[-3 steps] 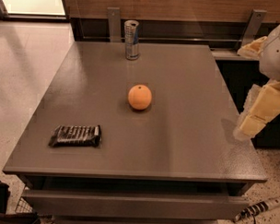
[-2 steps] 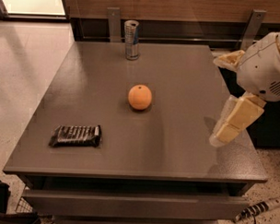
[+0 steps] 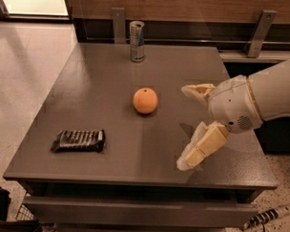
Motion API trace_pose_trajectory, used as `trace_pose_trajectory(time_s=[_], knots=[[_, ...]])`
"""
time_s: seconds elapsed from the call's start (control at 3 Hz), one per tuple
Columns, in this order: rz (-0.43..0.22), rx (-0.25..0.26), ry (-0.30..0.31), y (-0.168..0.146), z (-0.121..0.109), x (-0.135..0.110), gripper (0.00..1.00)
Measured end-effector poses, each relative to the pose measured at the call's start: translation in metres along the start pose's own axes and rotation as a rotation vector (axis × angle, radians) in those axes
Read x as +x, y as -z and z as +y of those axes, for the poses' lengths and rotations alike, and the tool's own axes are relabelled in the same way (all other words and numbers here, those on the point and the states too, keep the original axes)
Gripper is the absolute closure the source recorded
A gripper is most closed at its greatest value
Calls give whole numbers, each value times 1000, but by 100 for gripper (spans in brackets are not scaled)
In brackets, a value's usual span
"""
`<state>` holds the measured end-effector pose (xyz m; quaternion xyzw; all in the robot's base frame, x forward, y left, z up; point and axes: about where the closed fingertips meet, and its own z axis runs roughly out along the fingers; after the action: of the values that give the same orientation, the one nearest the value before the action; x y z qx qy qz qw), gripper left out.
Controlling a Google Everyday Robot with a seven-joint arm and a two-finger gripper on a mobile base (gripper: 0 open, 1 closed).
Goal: Move rxbar chocolate near redbull can
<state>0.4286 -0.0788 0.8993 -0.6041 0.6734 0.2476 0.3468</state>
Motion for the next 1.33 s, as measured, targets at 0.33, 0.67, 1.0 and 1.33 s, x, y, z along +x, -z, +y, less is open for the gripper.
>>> trace_pose_trajectory(time_s=[0.33, 0.67, 1.0, 1.33], knots=[[-118, -21, -78, -19, 8, -7, 0], [-118, -21, -78, -19, 8, -7, 0], [-148, -50, -82, -35, 10, -10, 0], [-190, -100, -82, -65, 15, -16, 0]])
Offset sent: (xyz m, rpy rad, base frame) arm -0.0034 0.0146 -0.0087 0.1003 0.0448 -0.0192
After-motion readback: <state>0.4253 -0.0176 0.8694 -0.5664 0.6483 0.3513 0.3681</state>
